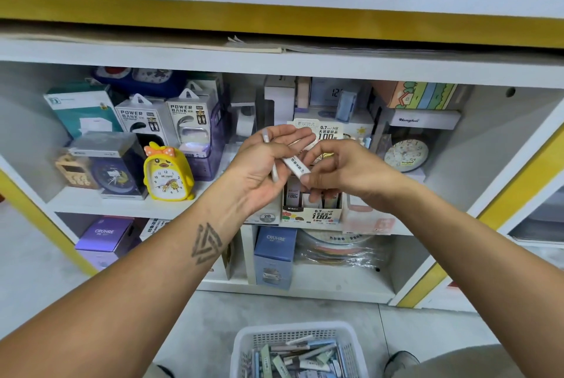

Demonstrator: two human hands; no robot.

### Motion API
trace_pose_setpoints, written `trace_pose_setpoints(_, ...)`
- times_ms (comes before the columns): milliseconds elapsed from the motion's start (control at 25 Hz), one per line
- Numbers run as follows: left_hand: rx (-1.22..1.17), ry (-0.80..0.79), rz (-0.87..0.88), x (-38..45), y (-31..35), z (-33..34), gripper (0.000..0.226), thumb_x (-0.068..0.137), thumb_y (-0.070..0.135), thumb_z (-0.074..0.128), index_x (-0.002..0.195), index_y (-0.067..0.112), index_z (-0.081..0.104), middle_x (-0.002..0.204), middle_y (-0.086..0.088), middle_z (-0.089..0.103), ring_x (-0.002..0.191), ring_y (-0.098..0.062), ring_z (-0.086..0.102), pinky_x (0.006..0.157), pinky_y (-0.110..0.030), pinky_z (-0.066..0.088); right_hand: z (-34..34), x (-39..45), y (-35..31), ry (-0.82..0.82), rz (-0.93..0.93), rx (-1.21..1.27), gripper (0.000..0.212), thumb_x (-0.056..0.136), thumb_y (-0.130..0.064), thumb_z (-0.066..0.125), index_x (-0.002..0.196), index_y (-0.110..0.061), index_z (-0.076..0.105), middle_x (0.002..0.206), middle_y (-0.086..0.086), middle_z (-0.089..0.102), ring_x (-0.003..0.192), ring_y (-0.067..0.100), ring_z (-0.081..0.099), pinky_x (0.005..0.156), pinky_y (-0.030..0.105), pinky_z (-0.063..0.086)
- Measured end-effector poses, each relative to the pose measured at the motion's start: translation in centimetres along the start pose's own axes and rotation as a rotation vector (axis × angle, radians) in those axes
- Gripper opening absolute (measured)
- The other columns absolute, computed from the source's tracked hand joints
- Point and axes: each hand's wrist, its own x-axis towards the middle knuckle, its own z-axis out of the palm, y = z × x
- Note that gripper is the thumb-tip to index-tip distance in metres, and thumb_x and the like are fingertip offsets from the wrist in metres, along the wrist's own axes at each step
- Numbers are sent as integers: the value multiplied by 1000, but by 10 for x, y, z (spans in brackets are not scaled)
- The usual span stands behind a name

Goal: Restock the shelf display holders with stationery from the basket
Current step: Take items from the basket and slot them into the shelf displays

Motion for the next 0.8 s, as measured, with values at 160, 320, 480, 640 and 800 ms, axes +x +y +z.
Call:
trace_pose_setpoints(160, 219, 208, -20, 1, 13, -10, 15, 96, -3, 55, 110, -1, 57, 110, -26, 69, 101, -37, 70, 85, -49, 59, 3, 10, -1, 186, -60, 30, 14, 87, 0, 74, 99, -1, 69, 71, 11, 73, 57, 20, 67, 60, 29, 57)
trace_pose_setpoints(320, 500, 286, -172, -5, 28, -33, 16, 96, 19, 64, 102, 6, 58, 76, -19, 72, 44, -17, 55, 38, -18, 40, 11, 20, -3, 285, -137, -81, 15, 81, 3, 78, 90, -9, 74, 87, 19, 72, 71, 28, 70, 75, 40, 60)
trace_pose_setpoints(480, 589, 286, -87, -10, 37, -49, 11, 87, -4, 67, 94, 3, 62, 64, -16, 69, 36, -11, 45, 34, -16, 29, 28, 27, -7, 192, -145, 49, 25, 77, 8, 79, 95, -9, 76, 92, 12, 77, 81, 17, 73, 78, 27, 60)
trace_pose_setpoints(640, 647, 292, 33, -19, 45, -59, 19, 84, -5, 72, 98, 1, 60, 50, -5, 63, 35, -12, 51, 32, -17, 32, 37, 35, -10, 135, -65, 323, 22, 84, 11, 70, 101, -2, 71, 93, 21, 75, 81, 27, 75, 75, 27, 62)
trace_pose_setpoints(800, 666, 399, 1, -23, 59, -70, 16, 83, 4, 75, 89, 3, 61, 60, -9, 68, 33, -13, 45, 33, -16, 28, 49, 43, -14, 169, -82, 252, 19, 87, 10, 67, 97, -5, 73, 93, 19, 75, 80, 28, 76, 69, 21, 60)
